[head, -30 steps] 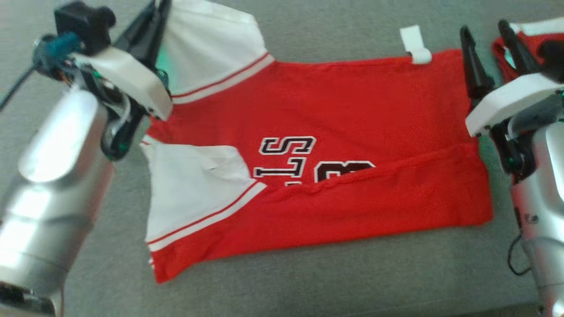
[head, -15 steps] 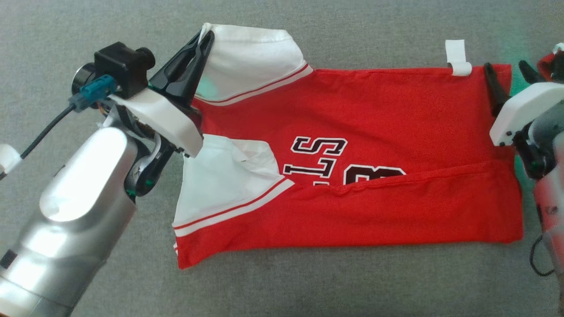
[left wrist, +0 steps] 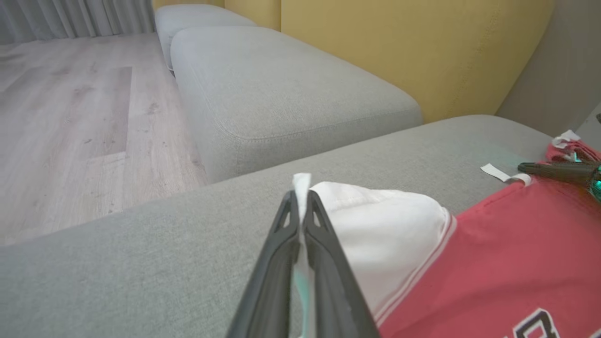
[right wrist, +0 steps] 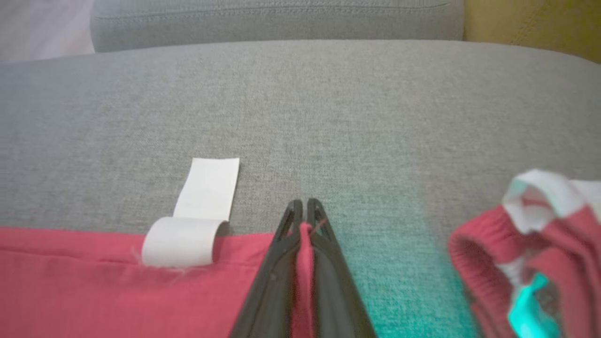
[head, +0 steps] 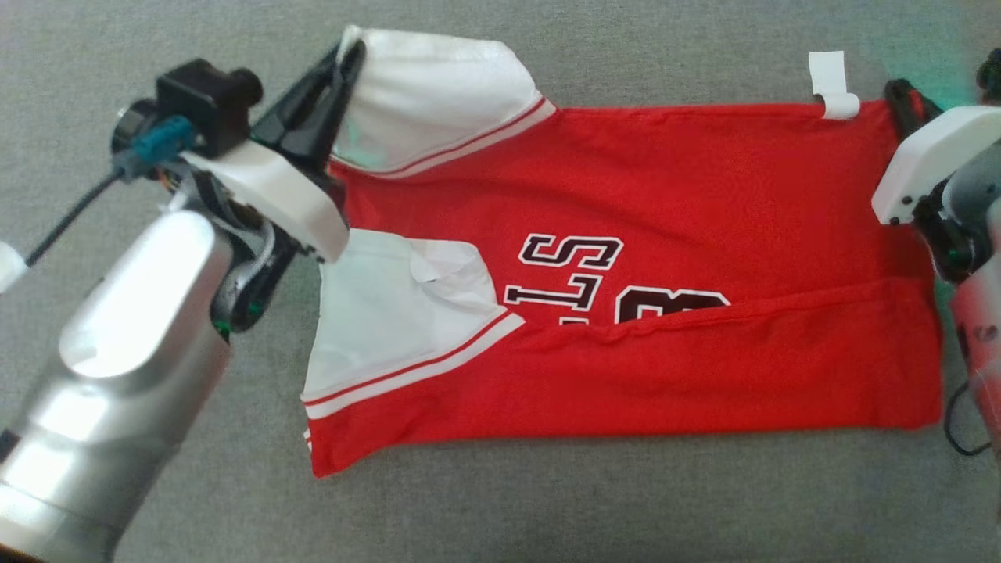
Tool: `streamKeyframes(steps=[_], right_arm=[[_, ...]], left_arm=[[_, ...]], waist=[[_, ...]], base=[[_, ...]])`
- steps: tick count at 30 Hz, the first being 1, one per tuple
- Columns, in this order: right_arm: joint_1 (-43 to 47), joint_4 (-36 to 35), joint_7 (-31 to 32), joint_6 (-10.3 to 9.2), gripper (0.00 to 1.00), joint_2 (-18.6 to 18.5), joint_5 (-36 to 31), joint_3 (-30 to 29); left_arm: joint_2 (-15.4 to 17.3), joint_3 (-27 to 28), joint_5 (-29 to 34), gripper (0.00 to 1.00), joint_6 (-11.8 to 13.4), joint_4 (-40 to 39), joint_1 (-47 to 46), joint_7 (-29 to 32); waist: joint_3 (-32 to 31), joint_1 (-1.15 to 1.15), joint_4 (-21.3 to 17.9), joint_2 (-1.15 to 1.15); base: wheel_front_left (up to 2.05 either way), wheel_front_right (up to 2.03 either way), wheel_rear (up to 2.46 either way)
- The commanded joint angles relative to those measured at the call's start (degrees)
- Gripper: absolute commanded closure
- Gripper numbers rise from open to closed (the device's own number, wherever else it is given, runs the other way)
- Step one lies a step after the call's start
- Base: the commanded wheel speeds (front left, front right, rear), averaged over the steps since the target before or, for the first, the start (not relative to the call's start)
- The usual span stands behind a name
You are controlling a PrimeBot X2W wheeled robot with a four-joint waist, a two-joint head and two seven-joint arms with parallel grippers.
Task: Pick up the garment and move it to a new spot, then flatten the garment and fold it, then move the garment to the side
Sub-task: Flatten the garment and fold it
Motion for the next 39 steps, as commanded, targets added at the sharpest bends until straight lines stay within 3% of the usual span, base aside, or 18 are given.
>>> streamKeyframes(steps=[1,12,23,33,39], right_arm=[[-2.09,-1.53,-1.40,-0.05,1.00,-0.40,1.15,0.77],[-8.97,-4.77,-9.00,-0.05,1.00,-0.60,5.71,1.11],[-16.88,-3.27,-16.27,-0.05,1.00,1.20,7.97,0.02],[-12.65,-2.34,-17.73,-0.05,1.00,0.74,12.11,2.24],[-6.54,-4.19,-16.46,-0.05,1.00,-0.75,16.53,4.60]], left_arm=[[2.28,3.30,0.31,1.00,0.56,-1.06,-3.50,-0.88],[1.33,5.91,0.83,1.00,1.18,4.10,-10.03,-5.11],[-1.91,7.82,2.35,1.00,0.08,16.06,-21.44,-13.12],[-3.88,5.31,1.26,1.00,-2.61,20.77,-19.07,-15.39],[-2.83,2.08,-0.44,1.00,-3.62,18.98,-13.39,-13.71]], waist=[[-0.04,0.00,-0.26,0.00],[0.74,0.00,-2.02,0.00],[1.70,0.00,-2.80,0.00],[-1.25,0.00,-1.83,0.00],[-4.35,0.00,-1.11,0.00]], base=[[0.00,0.00,0.00],[0.00,0.00,0.00],[0.00,0.00,0.00],[0.00,0.00,0.00],[0.00,0.00,0.00]])
